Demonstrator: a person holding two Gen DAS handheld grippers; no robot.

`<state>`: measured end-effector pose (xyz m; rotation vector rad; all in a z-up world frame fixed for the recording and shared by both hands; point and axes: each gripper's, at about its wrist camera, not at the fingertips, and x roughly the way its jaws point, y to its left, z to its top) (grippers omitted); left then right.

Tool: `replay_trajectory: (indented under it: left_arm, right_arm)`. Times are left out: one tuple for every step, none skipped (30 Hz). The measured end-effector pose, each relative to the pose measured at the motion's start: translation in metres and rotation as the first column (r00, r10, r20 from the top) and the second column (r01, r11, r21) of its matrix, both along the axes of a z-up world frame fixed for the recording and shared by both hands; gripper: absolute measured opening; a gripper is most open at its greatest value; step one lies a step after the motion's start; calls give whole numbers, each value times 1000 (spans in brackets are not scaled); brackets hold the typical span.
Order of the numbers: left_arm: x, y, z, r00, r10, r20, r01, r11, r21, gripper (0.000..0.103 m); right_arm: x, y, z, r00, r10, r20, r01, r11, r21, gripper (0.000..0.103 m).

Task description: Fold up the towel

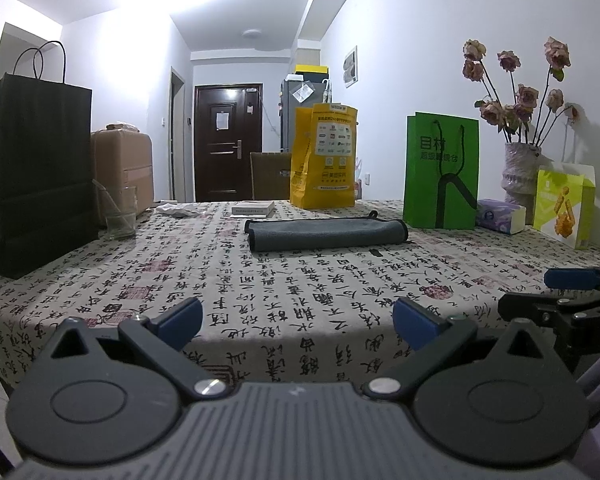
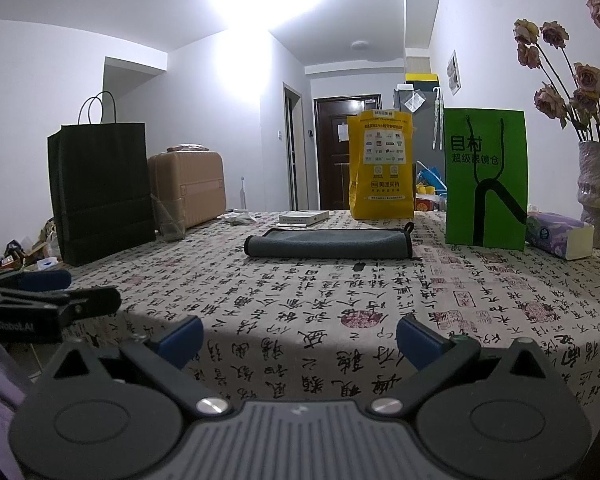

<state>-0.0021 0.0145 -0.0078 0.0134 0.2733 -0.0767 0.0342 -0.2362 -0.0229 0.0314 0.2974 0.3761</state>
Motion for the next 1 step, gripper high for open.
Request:
replay_trajectory:
  left_arm:
    - [0, 0, 0, 1000, -1, 0, 1, 1000, -1, 103]
  right_arm:
    - [0, 0, 0, 1000, 0, -1, 0, 1000, 0, 103]
